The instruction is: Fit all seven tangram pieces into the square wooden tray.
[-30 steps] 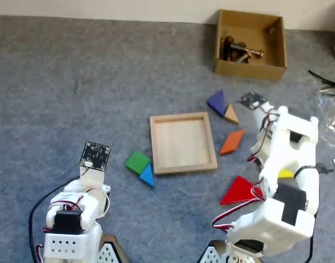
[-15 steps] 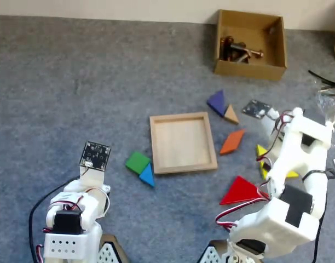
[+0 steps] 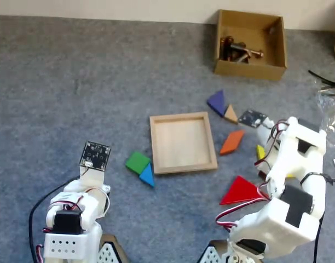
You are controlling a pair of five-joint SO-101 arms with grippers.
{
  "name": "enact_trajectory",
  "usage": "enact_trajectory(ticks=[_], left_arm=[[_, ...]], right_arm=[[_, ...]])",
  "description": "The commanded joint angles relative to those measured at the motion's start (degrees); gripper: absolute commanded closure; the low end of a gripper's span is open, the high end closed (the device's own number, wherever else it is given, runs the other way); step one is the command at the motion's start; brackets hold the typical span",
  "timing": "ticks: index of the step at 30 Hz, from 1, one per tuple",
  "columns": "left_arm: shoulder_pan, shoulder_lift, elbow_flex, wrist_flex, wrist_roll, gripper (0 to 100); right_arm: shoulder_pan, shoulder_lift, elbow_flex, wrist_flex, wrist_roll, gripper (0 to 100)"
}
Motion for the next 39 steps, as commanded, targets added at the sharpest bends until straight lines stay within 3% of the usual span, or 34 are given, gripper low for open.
enact_trajectory(ticks=[1,32,39], left_arm=[[1.36,-0.31,1.19,0.18,0.44,99],[1.36,-0.31,1.19,0.18,0.44,99],[1.36,-0.31,1.19,0.18,0.44,99]], right_arm=[[0.84,-0.75,-0.31,-0.75,1.32,63.3],[3.47,-0.75,2.86,-1.1,4.48,63.4],[3.56,-0.66,3.38,-5.14,4.31,63.4]])
